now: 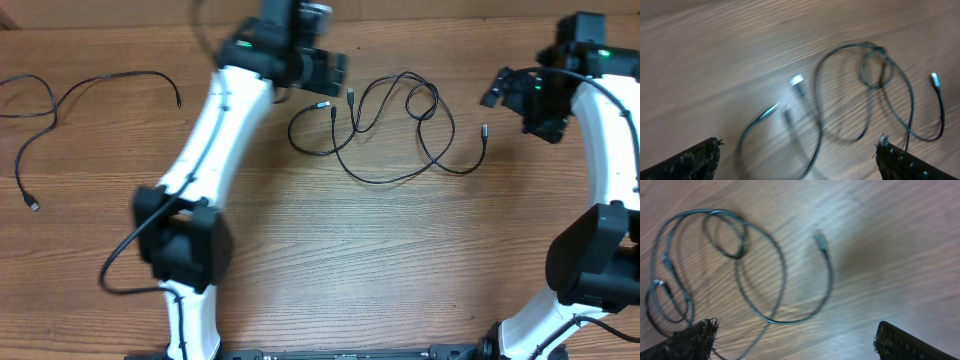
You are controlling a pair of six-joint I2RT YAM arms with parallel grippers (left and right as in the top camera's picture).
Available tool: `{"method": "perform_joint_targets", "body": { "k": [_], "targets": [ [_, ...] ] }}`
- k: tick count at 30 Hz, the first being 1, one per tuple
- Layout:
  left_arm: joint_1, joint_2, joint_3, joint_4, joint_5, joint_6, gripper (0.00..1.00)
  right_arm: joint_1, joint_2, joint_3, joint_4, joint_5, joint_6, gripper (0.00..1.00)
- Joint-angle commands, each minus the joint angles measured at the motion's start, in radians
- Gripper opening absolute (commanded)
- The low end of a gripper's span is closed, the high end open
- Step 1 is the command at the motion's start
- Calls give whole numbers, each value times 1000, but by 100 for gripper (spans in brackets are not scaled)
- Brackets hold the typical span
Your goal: Untangle cables
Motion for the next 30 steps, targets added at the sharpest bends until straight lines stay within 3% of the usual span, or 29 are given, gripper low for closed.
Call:
{"method": "perform_joint_targets", "body": {
  "k": [1,6,13,14,16,18,20,30],
  "targets": [
    [-64,74,10,78,-30,122,100,-35,-34,-4,-16,-20,0,100],
    [-146,175,10,235,-30,212,100,-51,-34,-4,-31,-42,0,100],
    [-192,290,10,284,-21,196,85,-51,-34,-4,-30,-42,0,100],
    [-195,303,10,284,-22,190,76,-51,-34,-4,-30,-42,0,100],
    [-200,314,10,284,-22,190,43,-51,-34,-4,-29,-42,0,100],
    [-201,311,11,285,-30,189,18,-51,-34,-4,-28,-42,0,100],
    [-200,296,21,279,-35,184,4,-51,-34,-4,-26,-42,0,100],
    [-154,27,116,174,-17,63,4,-48,-34,-6,-40,-202,-8,100]
  ]
}}
